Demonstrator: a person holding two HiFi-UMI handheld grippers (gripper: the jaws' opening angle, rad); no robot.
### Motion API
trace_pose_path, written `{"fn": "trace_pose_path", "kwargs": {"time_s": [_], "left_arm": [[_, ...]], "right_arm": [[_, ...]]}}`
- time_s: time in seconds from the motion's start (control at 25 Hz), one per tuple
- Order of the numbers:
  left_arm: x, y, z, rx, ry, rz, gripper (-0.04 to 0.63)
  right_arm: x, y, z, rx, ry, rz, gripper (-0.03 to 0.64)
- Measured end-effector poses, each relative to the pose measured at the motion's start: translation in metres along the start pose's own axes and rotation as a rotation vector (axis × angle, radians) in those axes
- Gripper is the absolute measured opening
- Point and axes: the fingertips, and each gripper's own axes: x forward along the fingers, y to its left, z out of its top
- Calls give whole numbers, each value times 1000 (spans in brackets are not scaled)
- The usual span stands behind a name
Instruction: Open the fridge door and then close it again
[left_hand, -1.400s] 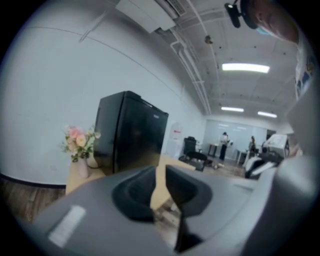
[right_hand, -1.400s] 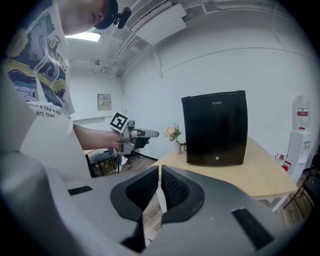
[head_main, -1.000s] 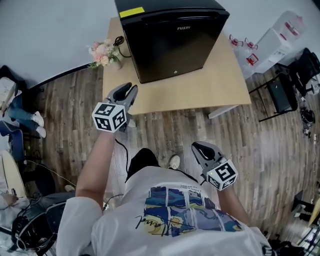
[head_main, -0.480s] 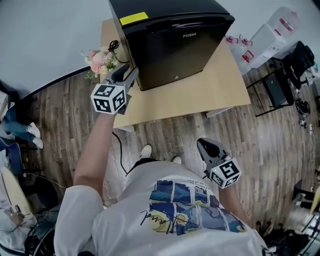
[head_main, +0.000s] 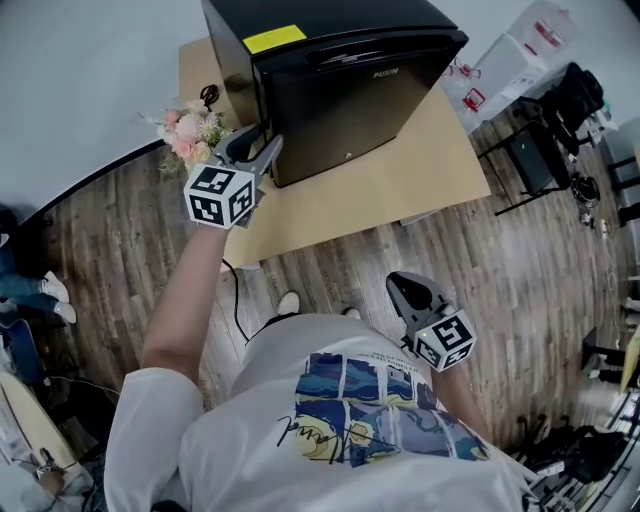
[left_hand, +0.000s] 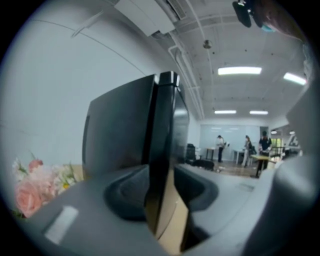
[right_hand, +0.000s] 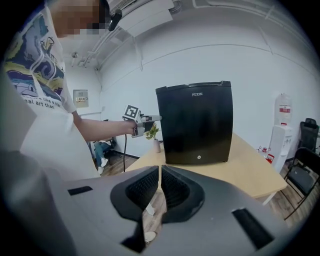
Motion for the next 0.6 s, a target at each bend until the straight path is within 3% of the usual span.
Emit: {"fn": "trace_pose_path", "kwargs": {"time_s": [0.36, 0.6], "left_arm": [[8, 2, 0, 80, 9, -75, 152], [10, 0, -1, 87, 14, -101, 146]], "right_arm": [[15, 21, 3, 48, -15, -94, 23], [7, 24, -1, 76, -15, -161, 23]]}}
